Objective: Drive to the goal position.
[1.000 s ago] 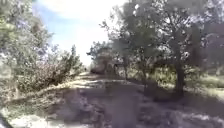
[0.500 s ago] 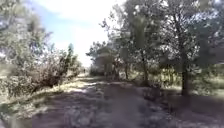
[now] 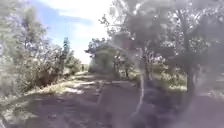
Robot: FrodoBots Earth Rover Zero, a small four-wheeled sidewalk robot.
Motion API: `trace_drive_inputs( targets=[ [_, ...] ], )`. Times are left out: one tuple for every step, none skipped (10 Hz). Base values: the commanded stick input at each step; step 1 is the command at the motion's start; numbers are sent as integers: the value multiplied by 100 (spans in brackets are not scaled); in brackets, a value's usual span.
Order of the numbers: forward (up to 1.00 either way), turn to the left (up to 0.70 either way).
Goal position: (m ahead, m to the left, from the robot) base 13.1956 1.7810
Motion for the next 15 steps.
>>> trace_drive_inputs(
  targets=[
    [70, 0],
    [70, 0],
    [70, 0],
    [70, 0],
    [70, 6],
    [70, 35],
    [70, 27],
    [70, 2],
    [70, 0],
    [70, 0],
    [70, 0],
    [70, 0],
    [70, 0],
    [70, 0],
    [70, 0]
  ],
)
